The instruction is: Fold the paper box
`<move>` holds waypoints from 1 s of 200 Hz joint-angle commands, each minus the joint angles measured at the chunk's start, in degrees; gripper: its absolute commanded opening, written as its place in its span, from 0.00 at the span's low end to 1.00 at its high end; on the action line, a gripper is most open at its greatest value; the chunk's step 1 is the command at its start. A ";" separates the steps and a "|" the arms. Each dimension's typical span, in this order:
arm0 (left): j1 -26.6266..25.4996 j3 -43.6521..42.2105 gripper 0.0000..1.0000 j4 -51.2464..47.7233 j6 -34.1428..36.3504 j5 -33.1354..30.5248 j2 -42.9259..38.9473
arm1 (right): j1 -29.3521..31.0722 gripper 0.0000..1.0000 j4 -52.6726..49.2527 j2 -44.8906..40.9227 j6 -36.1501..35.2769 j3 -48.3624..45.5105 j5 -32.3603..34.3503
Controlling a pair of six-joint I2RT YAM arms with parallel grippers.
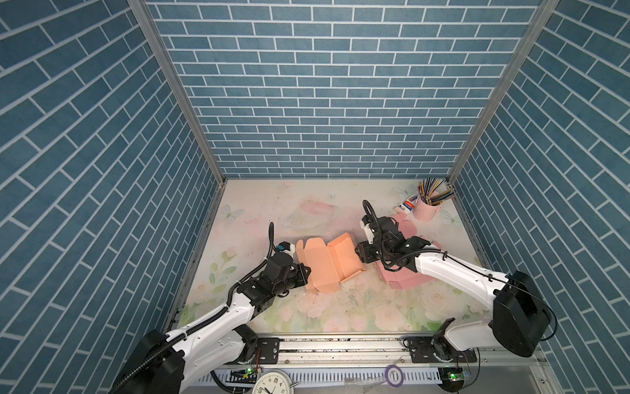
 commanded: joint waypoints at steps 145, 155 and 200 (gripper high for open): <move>2.98 27.31 0.04 -26.36 35.18 -0.11 8.77 | 0.70 0.57 14.00 -20.19 -6.63 -10.98 -9.50; 3.07 28.66 0.04 -27.11 36.53 0.88 9.62 | 0.71 0.57 15.16 -20.37 -7.36 -10.82 -10.48; 3.09 32.81 0.04 -29.48 41.74 1.59 12.66 | 0.70 0.58 19.43 -20.76 -10.79 -9.47 -9.36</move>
